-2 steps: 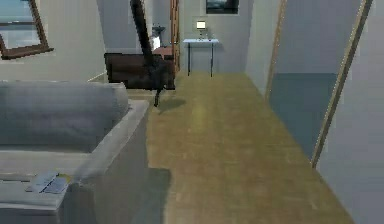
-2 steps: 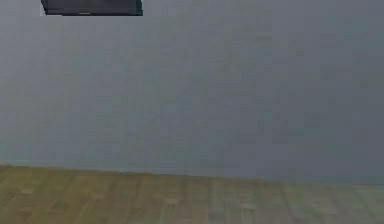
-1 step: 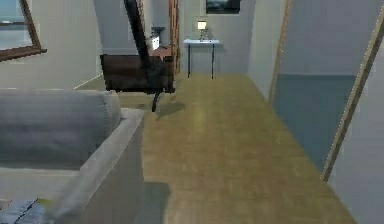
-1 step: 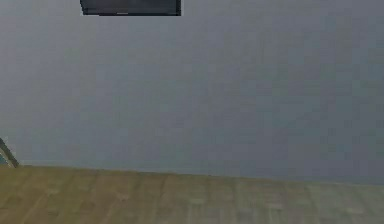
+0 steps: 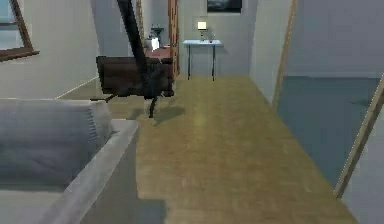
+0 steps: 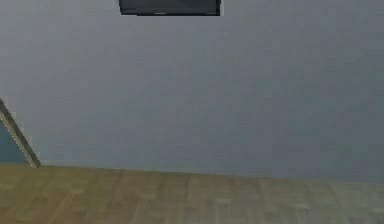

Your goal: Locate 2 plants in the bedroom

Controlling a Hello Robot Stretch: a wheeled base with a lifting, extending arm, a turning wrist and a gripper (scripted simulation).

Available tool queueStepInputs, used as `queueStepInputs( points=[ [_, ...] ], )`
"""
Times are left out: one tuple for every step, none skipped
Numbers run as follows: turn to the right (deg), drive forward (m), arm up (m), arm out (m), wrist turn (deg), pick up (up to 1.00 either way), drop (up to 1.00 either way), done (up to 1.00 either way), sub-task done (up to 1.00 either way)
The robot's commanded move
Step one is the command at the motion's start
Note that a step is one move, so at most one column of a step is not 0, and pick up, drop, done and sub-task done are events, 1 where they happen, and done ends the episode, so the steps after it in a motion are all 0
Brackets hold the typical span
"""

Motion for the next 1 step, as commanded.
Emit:
queueStepInputs(
  points=[
    [45.0,0.0,0.0,0.0,0.0,0.0,0.0,0.0,0.0]
  ],
)
